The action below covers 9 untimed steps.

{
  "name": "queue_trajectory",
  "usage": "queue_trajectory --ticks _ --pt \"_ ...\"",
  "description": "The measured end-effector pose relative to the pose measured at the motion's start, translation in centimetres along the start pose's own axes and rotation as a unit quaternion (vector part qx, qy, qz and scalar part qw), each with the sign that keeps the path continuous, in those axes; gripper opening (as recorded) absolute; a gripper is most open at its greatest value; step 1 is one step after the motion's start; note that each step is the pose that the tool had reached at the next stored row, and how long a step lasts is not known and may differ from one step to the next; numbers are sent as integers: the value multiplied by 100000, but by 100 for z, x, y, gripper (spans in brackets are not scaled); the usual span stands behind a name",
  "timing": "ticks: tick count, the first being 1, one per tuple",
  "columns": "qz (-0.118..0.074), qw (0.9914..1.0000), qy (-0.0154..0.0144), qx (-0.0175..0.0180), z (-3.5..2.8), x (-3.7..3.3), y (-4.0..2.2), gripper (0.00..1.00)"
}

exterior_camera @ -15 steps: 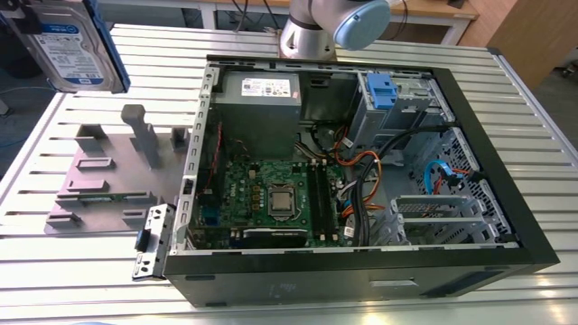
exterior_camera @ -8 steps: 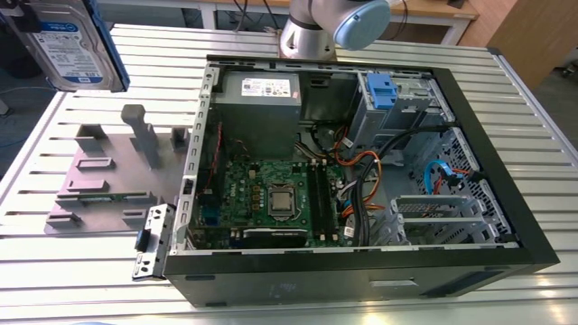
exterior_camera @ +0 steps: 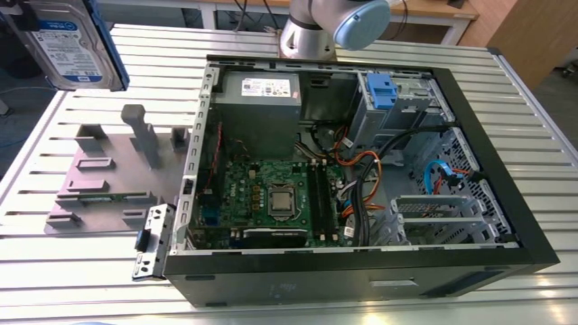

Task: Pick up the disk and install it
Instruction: 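Pick up the disk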

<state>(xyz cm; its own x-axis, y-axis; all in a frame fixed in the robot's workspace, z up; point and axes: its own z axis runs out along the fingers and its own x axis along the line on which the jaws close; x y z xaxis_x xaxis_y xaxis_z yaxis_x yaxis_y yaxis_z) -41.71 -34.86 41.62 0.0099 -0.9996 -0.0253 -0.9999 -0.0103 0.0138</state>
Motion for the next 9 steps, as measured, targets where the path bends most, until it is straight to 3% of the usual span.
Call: queue_trajectory --ticks 9 --pt "-1 100000 0 3 -20 0 0 36"
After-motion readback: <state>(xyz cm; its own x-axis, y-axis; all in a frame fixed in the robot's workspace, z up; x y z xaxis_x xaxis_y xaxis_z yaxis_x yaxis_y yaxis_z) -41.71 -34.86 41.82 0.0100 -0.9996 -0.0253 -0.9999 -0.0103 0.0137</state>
